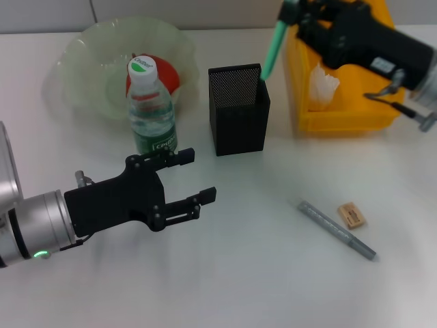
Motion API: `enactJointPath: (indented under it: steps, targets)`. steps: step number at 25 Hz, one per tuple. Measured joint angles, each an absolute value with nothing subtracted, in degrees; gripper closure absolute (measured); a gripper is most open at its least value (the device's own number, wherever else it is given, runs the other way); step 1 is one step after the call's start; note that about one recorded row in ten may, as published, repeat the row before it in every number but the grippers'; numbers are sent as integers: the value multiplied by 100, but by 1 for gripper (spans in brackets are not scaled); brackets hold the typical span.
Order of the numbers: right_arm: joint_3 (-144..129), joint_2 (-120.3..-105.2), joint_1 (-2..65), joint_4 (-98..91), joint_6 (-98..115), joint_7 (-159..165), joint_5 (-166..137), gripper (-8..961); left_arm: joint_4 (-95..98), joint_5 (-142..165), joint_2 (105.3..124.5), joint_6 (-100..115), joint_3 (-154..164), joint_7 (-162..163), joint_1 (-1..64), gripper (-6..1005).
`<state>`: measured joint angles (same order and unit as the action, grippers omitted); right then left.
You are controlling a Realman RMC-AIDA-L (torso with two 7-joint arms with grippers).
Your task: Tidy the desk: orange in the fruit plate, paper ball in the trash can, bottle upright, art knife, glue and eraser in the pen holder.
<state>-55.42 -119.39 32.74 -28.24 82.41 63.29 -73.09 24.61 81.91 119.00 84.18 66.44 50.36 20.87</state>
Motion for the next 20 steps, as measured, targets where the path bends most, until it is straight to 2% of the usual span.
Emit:
enactJointPath:
  steps: [5, 18, 20]
  targets:
    - [-5581, -11939, 3584, -2329, 7823, 5883, -7322, 767, 2461, 8190, 11900, 8418, 6665, 5036, 2094, 248]
    - [-6165, -11950, 3778, -2240, 7236, 5551, -7362, 762, 2437, 8191, 11900, 8413, 6665, 5033, 2090, 248]
    - [-6182, -11953, 3789, -2261, 7131, 5544, -7353, 729, 2409, 8191, 11900, 8412, 6665, 5032, 2092, 248]
